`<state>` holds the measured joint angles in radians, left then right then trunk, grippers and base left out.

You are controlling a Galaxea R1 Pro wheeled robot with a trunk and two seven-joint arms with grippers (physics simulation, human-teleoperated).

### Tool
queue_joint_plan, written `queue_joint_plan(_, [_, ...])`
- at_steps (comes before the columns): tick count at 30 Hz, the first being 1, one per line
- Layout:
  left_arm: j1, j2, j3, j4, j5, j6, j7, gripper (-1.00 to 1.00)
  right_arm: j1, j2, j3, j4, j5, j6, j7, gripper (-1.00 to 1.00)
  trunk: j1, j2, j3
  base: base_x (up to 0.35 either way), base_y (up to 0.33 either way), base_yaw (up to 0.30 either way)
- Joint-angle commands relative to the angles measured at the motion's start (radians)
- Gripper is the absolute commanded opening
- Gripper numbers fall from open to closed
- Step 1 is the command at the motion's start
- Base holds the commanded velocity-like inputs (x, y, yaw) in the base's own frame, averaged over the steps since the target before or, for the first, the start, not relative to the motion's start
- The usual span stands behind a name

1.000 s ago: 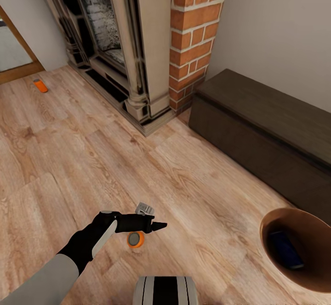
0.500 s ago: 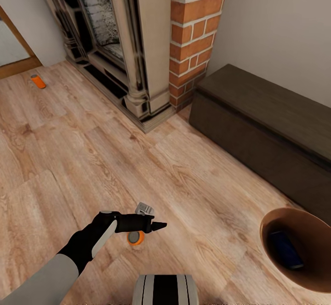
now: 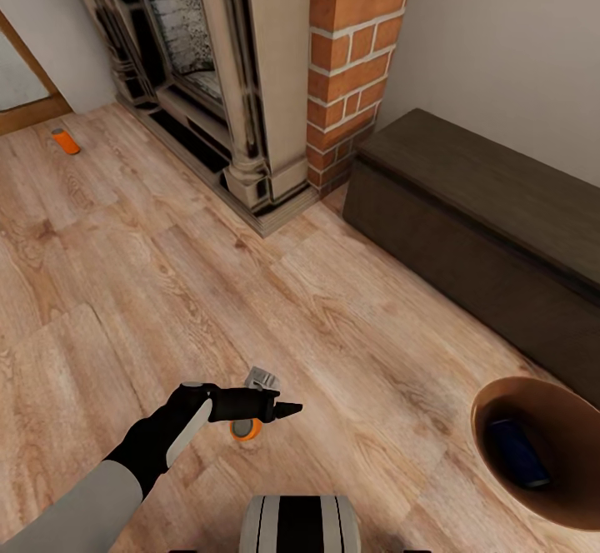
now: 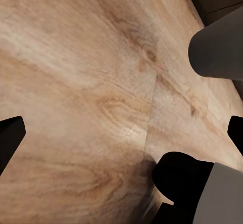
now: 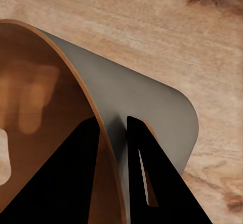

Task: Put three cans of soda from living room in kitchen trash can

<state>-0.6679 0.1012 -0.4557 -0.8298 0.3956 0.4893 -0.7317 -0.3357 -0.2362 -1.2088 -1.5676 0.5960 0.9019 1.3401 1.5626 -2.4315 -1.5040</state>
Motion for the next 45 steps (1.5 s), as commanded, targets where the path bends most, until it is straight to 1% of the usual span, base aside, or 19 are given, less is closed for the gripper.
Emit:
queue_joint_plan(1, [0.000, 0.000, 0.000, 0.000, 0.000, 0.000, 0.000, 1.00, 0.000, 0.000, 0.000, 0.000, -0.004, 0.005, 0.002, -1.00, 0.000, 0.000, 0.000, 0.000, 0.000, 0.000])
queue_joint_plan(4, [0.000, 0.000, 0.000, 0.000, 0.000, 0.000, 0.000, 1.00, 0.000, 0.000, 0.000, 0.000, -0.004, 0.005, 0.002, -1.00, 0.000, 0.000, 0.000, 0.000, 0.000, 0.000])
queue_joint_plan(7, [-0.010, 0.014, 0.011, 0.017, -0.002, -0.015, -0.017, 1.00, 0.001, 0.001, -0.001, 0.000, -0.002, -0.003, 0.001, -1.00, 0.000, 0.000, 0.000, 0.000, 0.000, 0.000])
queue_joint_plan(10, [-0.010, 0.014, 0.011, 0.024, -0.002, -0.015, -0.034, 1.00, 0.001, 0.001, -0.001, 0.000, -0.002, -0.003, 0.001, -1.00, 0.000, 0.000, 0.000, 0.000, 0.000, 0.000])
queue_joint_plan(15, [-0.009, 0.014, 0.025, 0.020, 0.021, 0.011, -0.062, 1.00, 0.001, -0.010, -0.003, 0.000, -0.004, -0.002, 0.001, -1.00, 0.000, 0.000, 0.000, 0.000, 0.000, 0.000])
queue_joint_plan(17, [-0.009, 0.014, 0.031, 0.020, 0.025, 0.022, -0.073, 1.00, 0.001, -0.013, -0.007, 0.000, -0.004, -0.003, 0.001, -1.00, 0.000, 0.000, 0.000, 0.000, 0.000, 0.000])
queue_joint_plan(19, [-0.009, 0.014, 0.036, 0.020, 0.027, 0.025, -0.084, 1.00, 0.001, -0.015, -0.009, 0.000, -0.004, -0.002, 0.001, -1.00, 0.000, 0.000, 0.000, 0.000, 0.000, 0.000])
queue_joint_plan(21, [-0.015, 0.021, 0.047, 0.031, 0.036, 0.016, -0.094, 1.00, 0.002, -0.012, -0.017, 0.000, -0.005, -0.009, 0.001, -1.00, 0.000, 0.000, 0.000, 0.000, 0.000, 0.000])
queue_joint_plan(22, [-0.014, 0.020, 0.052, 0.034, 0.036, 0.016, -0.091, 1.00, 0.003, -0.012, -0.017, 0.000, -0.005, -0.009, 0.001, -1.00, 0.000, 0.000, 0.000, 0.000, 0.000, 0.000])
queue_joint_plan(25, [-0.014, 0.019, 0.052, 0.035, 0.037, 0.017, -0.085, 1.00, 0.002, -0.012, -0.017, 0.000, -0.005, -0.009, 0.001, -1.00, 0.000, 0.000, 0.000, 0.000, 0.000, 0.000])
queue_joint_plan(31, [-0.013, 0.020, 0.086, 0.034, 0.042, 0.018, -0.074, 1.00, 0.003, -0.023, -0.020, 0.000, -0.007, -0.009, 0.001, -1.00, 0.000, 0.000, 0.000, 0.000, 0.000, 0.000])
queue_joint_plan(36, [-0.013, 0.020, 0.113, 0.031, 0.042, 0.019, -0.074, 1.00, 0.003, -0.024, -0.020, 0.000, -0.007, -0.009, 0.002, -1.00, 0.000, 0.000, 0.000, 0.000, 0.000, 0.000])
queue_joint_plan(37, [-0.017, 0.014, 0.107, 0.037, 0.036, 0.019, -0.068, 1.00, 0.005, -0.022, -0.022, 0.000, -0.007, -0.012, 0.001, -1.00, 0.000, 0.000, 0.000, 0.000, 0.000, 0.000])
queue_joint_plan(38, [-0.016, 0.008, 0.110, 0.043, 0.042, 0.020, -0.062, 1.00, 0.005, -0.021, -0.023, 0.000, -0.007, -0.013, 0.001, -1.00, 0.000, 0.000, 0.000, 0.000, 0.000, 0.000])
queue_joint_plan(39, [-0.016, 0.014, 0.113, 0.048, 0.047, 0.021, -0.057, 1.00, 0.005, -0.021, -0.023, 0.000, -0.007, -0.013, 0.001, -1.00, 0.000, 0.000, 0.000, 0.000, 0.000, 0.000])
queue_joint_plan(41, [-0.015, 0.025, 0.122, 0.047, 0.056, 0.022, -0.068, 1.00, 0.005, -0.022, -0.023, 0.000, -0.007, -0.014, 0.001, -1.00, 0.000, 0.000, 0.000, 0.000, 0.000, 0.000])
queue_joint_plan(44, [-0.015, 0.041, 0.125, 0.055, 0.059, 0.021, -0.085, 1.00, 0.006, -0.026, -0.022, 0.000, -0.007, -0.014, 0.002, -1.00, 0.000, 0.000, 0.000, 0.000, 0.000, 0.000])
queue_joint_plan(45, [-0.015, 0.042, 0.125, 0.056, 0.060, 0.020, -0.091, 1.00, 0.006, -0.027, -0.022, 0.000, -0.007, -0.014, 0.002, -1.00, 0.000, 0.000, 0.000, 0.000, 0.000, 0.000])
